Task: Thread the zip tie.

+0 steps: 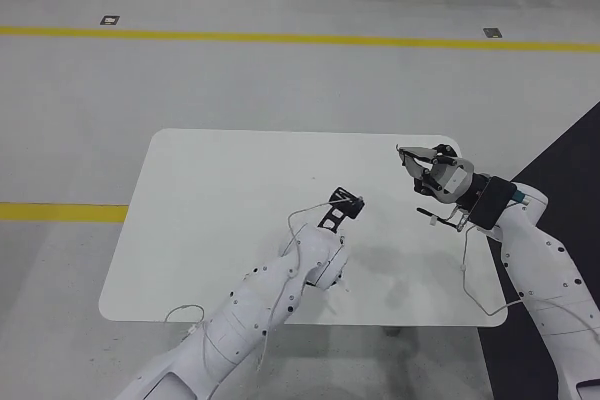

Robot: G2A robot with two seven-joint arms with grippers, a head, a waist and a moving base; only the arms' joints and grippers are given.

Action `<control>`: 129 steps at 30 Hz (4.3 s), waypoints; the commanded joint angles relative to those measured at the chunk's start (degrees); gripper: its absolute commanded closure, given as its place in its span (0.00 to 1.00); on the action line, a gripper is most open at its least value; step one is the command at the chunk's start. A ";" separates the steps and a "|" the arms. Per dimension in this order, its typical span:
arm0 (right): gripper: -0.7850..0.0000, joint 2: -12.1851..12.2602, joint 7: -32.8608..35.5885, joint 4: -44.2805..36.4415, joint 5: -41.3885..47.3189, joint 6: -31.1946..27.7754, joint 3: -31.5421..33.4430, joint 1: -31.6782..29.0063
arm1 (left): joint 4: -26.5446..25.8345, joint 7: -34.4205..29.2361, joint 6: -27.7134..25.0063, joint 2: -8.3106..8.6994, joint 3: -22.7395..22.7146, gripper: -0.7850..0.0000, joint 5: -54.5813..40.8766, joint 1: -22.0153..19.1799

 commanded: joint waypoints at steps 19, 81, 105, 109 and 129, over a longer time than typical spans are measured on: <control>1.00 0.00 0.00 0.00 0.00 0.00 0.00 0.00 | 0.03 -13.44 1.91 0.06 -3.87 1.00 5.67 0.63; 1.00 0.00 0.00 0.00 0.00 0.00 0.00 0.00 | 5.15 -6.51 -1.23 -5.16 -4.41 1.00 5.05 0.07; 1.00 0.00 0.00 0.00 0.00 0.00 0.00 0.00 | -0.31 -8.96 -3.52 -3.74 -10.46 0.38 9.42 5.19; 1.00 0.00 0.00 0.00 0.00 0.00 0.00 0.00 | -1.58 -8.29 -2.85 -3.81 -10.97 0.27 9.73 5.46; 1.00 0.00 0.00 0.00 0.00 0.00 0.00 0.00 | 2.31 -6.08 -3.86 -4.99 -9.96 0.57 8.89 5.13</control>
